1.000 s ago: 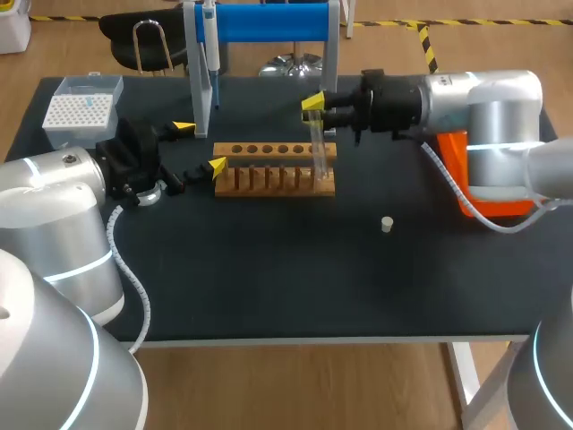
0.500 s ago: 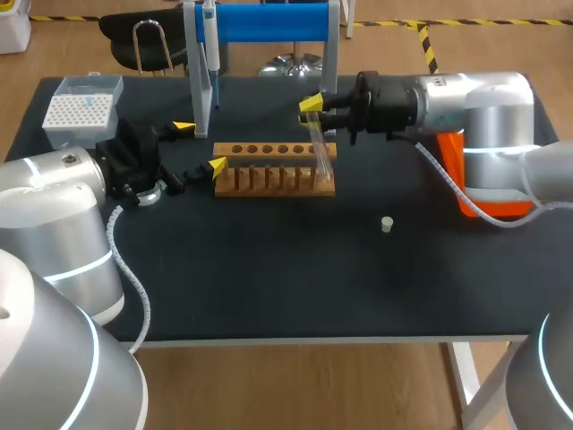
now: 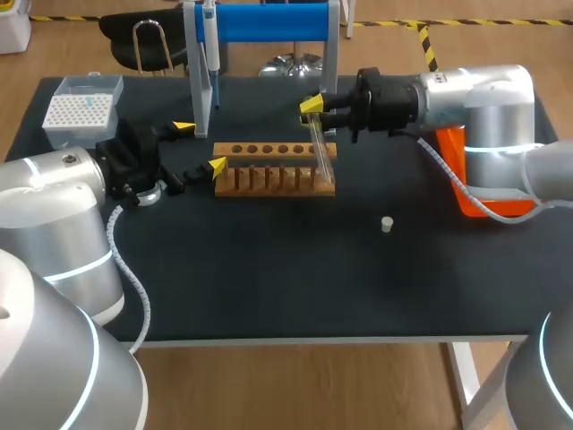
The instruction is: Invert the test tube, pick up the pipette, mount the tip to pipette, aspirate from beaker and dispense into the tube, eject the tip, return the pipette, and cap with the stopper.
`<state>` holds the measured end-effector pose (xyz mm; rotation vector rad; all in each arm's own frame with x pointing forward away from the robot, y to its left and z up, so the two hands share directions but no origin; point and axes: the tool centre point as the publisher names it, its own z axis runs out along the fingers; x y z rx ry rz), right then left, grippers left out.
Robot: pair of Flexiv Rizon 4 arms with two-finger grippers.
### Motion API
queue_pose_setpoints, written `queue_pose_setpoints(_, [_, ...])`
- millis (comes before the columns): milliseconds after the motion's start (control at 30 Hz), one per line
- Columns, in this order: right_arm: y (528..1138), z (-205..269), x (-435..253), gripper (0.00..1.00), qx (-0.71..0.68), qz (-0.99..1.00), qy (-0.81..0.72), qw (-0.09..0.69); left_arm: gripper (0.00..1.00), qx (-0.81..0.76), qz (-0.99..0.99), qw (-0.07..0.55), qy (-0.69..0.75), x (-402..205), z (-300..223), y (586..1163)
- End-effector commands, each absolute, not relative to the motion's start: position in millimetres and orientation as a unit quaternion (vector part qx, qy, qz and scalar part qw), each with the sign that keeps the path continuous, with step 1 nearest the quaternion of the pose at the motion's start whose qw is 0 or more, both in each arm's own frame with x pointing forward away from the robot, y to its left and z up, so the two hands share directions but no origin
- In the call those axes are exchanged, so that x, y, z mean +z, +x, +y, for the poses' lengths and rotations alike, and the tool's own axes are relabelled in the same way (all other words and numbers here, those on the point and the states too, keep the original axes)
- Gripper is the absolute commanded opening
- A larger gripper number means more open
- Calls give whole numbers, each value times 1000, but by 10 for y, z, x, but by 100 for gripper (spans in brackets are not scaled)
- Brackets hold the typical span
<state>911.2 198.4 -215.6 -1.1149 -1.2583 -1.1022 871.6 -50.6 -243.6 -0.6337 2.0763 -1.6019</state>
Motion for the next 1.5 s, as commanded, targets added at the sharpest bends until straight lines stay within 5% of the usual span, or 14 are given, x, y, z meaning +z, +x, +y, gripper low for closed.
queue_pose_setpoints(33, [9086,1978,-2116,0,-463,-529,-474,529,100,-580,749,222,-230,-2446,-511,8708])
queue_pose_setpoints(533, [9086,1978,-2116,0,-463,-529,-474,529,100,-580,749,222,-230,-2446,-511,8708])
queue_pose_setpoints(800, [9086,1978,-2116,0,-463,-529,-474,529,100,-665,644,374,53,-2221,-627,8617])
queue_pose_setpoints(1167, [9086,1978,-2116,0,-463,-529,-474,529,100,-665,644,374,53,-2221,-627,8617])
queue_pose_setpoints(1367, [9086,1978,-2116,0,-463,-529,-474,529,100,-598,572,500,254,-2174,-674,8638])
queue_pose_setpoints(1500, [9086,1978,-2116,0,-463,-529,-474,529,100,-571,536,519,342,-2180,-750,8638])
